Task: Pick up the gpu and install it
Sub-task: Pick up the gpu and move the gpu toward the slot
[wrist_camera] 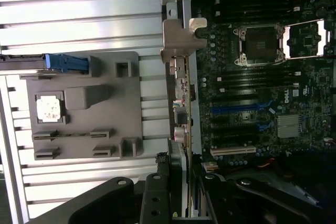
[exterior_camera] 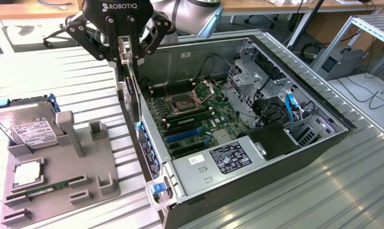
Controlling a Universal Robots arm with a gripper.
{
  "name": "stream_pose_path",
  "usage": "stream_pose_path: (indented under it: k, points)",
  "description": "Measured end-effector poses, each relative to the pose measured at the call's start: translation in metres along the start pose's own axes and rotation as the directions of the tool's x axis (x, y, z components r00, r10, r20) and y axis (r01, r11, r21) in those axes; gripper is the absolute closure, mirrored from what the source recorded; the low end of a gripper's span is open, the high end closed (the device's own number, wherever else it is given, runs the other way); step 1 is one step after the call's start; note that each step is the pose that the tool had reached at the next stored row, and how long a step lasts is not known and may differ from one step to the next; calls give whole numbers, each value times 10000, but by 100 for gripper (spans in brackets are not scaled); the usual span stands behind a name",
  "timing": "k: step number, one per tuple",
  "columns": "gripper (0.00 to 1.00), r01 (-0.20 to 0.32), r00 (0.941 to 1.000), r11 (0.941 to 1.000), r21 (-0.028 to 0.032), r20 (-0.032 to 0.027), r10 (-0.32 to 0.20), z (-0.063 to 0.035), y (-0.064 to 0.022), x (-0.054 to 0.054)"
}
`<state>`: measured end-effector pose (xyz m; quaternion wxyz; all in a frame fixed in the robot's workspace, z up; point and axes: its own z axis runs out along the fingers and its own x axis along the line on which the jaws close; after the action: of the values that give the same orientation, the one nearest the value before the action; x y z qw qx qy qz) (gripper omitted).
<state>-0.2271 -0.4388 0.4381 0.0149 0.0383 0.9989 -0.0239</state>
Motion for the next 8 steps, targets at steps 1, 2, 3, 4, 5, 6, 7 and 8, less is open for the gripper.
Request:
stream_pose_path:
  k: [1, 2, 3, 4, 5, 6, 7, 8]
  points:
    - [73, 0, 10000, 10000, 1, 0, 0, 0, 1, -5]
    - [73, 0, 10000, 10000, 1, 0, 0, 1, 1, -9]
    - [73, 0, 10000, 10000, 2, 0, 0, 1, 2, -13]
    - [73, 0, 10000, 10000, 3, 0, 0, 1, 2, -16]
    - [73, -1, 10000, 10000, 6, 0, 1, 0, 3, -19]
    - [73, 0, 10000, 10000, 8, 1, 0, 1, 3, -22]
    - [73, 0, 10000, 10000, 9, 1, 0, 1, 3, -24]
    - [73, 1, 10000, 10000, 11, 1, -1, 1, 3, -28]
